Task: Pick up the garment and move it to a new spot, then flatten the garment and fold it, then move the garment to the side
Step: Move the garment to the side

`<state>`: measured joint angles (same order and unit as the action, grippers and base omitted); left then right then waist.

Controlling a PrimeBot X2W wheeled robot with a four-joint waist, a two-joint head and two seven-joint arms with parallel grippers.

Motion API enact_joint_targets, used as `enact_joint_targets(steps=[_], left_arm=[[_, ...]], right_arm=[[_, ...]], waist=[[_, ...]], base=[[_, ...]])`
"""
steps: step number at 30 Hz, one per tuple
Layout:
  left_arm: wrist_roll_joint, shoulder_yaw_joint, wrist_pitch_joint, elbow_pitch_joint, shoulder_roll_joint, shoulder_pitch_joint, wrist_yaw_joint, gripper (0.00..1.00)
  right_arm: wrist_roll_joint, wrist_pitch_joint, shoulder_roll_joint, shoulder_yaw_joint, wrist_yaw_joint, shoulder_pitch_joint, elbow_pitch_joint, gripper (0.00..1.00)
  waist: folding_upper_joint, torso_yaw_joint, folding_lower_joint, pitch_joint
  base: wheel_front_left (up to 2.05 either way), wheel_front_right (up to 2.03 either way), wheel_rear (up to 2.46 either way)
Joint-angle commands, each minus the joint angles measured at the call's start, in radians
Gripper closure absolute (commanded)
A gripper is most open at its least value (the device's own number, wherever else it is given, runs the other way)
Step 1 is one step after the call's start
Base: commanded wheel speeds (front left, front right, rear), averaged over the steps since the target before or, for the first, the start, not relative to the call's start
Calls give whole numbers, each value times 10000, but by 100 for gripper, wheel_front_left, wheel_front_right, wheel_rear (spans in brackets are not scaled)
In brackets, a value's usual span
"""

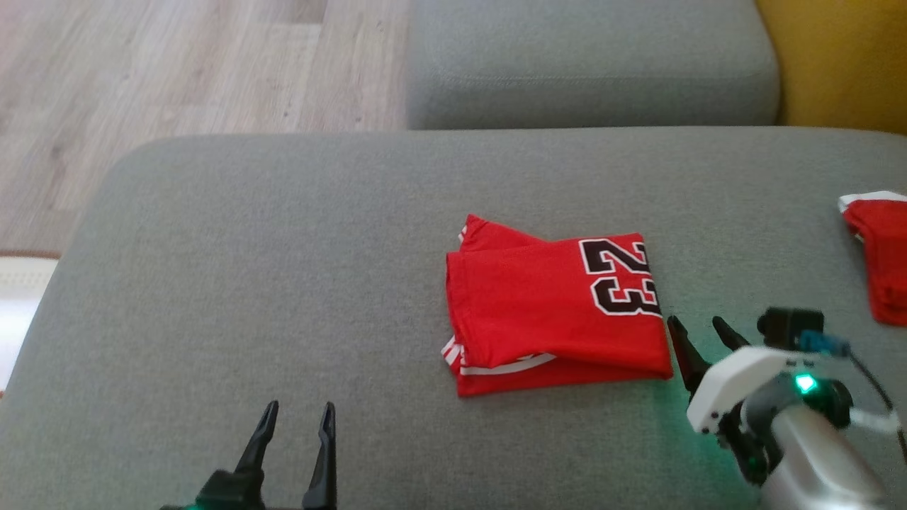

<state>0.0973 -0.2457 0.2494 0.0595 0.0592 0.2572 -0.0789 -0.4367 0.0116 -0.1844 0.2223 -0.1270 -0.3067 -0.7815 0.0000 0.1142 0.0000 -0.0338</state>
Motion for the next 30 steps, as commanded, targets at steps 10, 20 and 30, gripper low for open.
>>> enact_joint_targets(steps=[10,20,30], left_arm=[[-75,-260,124,-216,-89,-1149,-108,0],[3,-530,124,-140,-89,-1569,-255,0],[-19,-527,124,-272,-89,-1830,-253,0]], right_arm=[[-1517,-993,-711,853,-37,-1826,-631,0],[-2105,-1582,-792,1718,-37,-2415,-1572,100],[-1638,-668,-2033,1795,-37,-3661,-2036,100]], waist=[[0,542,0,978],[0,612,0,1380],[0,-640,0,1816]], base=[[0,0,0],[0,0,0],[0,0,0]])
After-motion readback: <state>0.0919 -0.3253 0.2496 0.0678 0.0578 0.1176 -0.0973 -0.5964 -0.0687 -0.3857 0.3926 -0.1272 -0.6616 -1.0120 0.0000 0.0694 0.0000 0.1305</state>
